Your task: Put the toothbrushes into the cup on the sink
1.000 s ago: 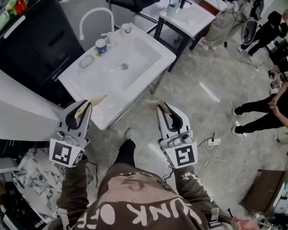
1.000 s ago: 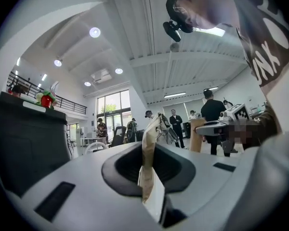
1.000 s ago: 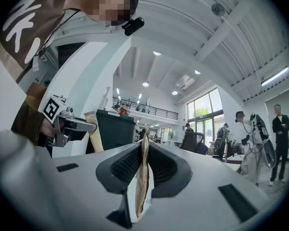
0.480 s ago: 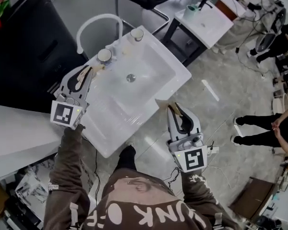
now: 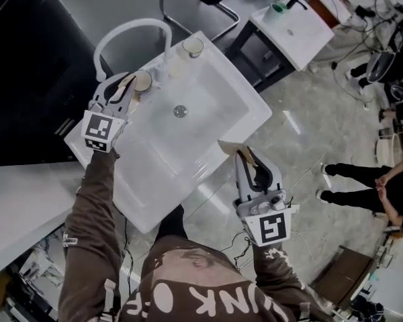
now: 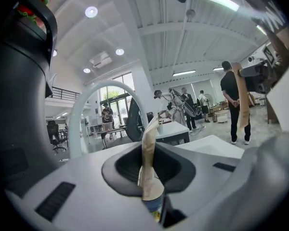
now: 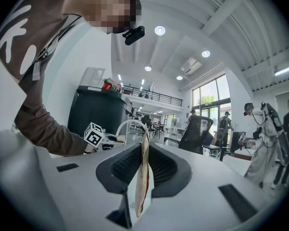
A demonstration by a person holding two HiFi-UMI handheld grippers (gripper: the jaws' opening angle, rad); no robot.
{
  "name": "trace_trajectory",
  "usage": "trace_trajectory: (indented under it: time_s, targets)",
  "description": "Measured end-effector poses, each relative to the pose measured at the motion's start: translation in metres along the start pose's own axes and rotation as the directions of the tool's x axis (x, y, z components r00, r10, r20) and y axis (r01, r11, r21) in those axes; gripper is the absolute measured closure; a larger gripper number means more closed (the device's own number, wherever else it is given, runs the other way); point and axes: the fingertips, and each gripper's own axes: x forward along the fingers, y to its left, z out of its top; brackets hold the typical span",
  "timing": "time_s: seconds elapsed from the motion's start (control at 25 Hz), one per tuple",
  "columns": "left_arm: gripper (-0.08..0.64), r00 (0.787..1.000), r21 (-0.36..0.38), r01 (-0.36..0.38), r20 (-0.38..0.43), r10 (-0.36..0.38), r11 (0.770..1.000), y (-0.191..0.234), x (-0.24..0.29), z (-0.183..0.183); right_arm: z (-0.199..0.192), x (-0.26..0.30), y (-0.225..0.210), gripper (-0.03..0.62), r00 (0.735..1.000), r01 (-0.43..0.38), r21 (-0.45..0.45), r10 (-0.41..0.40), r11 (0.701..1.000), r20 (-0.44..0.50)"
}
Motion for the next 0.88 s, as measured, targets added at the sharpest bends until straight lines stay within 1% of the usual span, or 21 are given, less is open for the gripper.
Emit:
trace_trajectory:
  time_s: [0.28, 0.44, 0.52, 0.64, 0.76, 0.88]
  targets:
    - [0.512, 0.998, 0.016, 0.022, -0.062, -0.020, 1.000, 0.002, 0.030, -0.040, -0.015, 0.014, -0.011, 0.531, 0.999, 0.007, 0.010, -0.007, 1.000, -0.042]
    - [0.514, 0.997, 0.006, 0.027, -0.070, -0.027, 1.000, 0.000, 0.038, -0.053, -0.021, 0.022, -0.013, 0.531, 0.999, 0.005, 0.019, -0.004, 1.000, -0.047]
    - [0.514, 0.998, 0.003, 0.027, -0.061, -0.027, 1.000, 0.000, 0.039, -0.054, -0.023, 0.025, -0.014, 0.531, 0.999, 0.002, 0.022, -0.001, 1.000, -0.048]
    - [0.512, 0.999, 0.001, 0.026, -0.038, -0.026, 1.000, 0.002, 0.035, -0.045, -0.026, 0.032, -0.017, 0.531, 0.999, -0.002, 0.021, 0.003, 1.000, -0.041]
    - [0.479, 0.999, -0.004, 0.031, -0.009, -0.031, 1.000, 0.004, 0.026, -0.032, -0.028, 0.048, -0.023, 0.531, 1.000, -0.017, -0.011, 0.016, 1.000, -0.022]
    - [0.455, 0.999, 0.000, 0.046, 0.014, -0.046, 0.999, 0.002, 0.014, -0.019, -0.027, 0.079, -0.037, 0.531, 0.999, -0.035, -0.050, 0.036, 0.998, 0.025]
